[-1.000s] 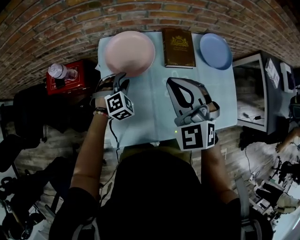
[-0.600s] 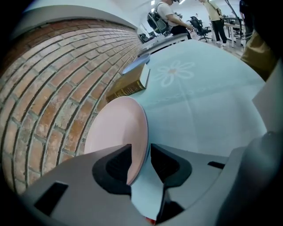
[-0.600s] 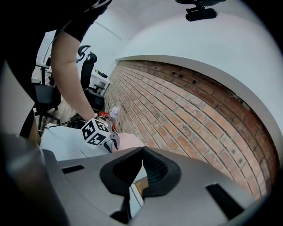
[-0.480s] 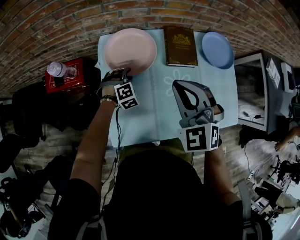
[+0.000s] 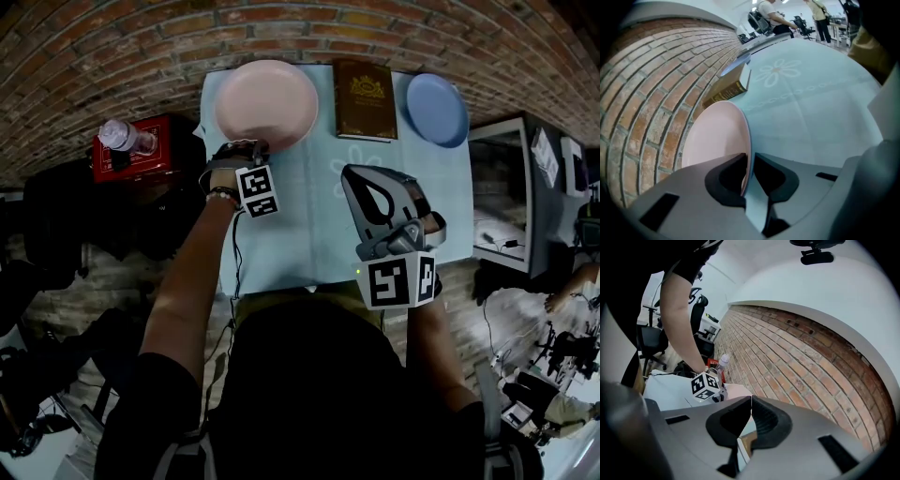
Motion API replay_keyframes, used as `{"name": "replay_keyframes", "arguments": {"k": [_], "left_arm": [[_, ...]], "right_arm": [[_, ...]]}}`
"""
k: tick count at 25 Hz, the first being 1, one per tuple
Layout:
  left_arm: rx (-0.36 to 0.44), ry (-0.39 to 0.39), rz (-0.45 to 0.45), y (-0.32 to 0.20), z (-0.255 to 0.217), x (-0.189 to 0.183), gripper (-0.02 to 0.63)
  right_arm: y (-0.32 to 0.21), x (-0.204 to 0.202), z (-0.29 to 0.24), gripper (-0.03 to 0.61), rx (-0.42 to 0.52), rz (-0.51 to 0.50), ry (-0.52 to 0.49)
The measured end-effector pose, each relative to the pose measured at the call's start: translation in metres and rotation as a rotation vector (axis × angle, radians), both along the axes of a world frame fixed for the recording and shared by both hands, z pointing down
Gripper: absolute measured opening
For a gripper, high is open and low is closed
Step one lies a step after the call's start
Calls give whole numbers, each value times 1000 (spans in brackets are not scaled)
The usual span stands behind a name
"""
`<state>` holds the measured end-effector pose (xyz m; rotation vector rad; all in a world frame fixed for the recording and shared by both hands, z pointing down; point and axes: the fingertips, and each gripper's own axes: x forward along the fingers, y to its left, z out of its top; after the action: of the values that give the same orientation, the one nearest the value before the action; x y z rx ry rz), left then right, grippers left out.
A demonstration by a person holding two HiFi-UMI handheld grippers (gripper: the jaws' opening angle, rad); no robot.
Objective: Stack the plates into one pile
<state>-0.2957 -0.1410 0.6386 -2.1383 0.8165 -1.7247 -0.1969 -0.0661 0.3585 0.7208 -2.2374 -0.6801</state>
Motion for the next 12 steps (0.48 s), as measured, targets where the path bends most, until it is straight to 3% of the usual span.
{"name": "replay_keyframes", "arguments": {"k": [12], "left_arm": [[57, -38, 82, 8, -48, 3, 59]], "right_arm": [[2, -6, -9, 34, 13, -35, -15]]}}
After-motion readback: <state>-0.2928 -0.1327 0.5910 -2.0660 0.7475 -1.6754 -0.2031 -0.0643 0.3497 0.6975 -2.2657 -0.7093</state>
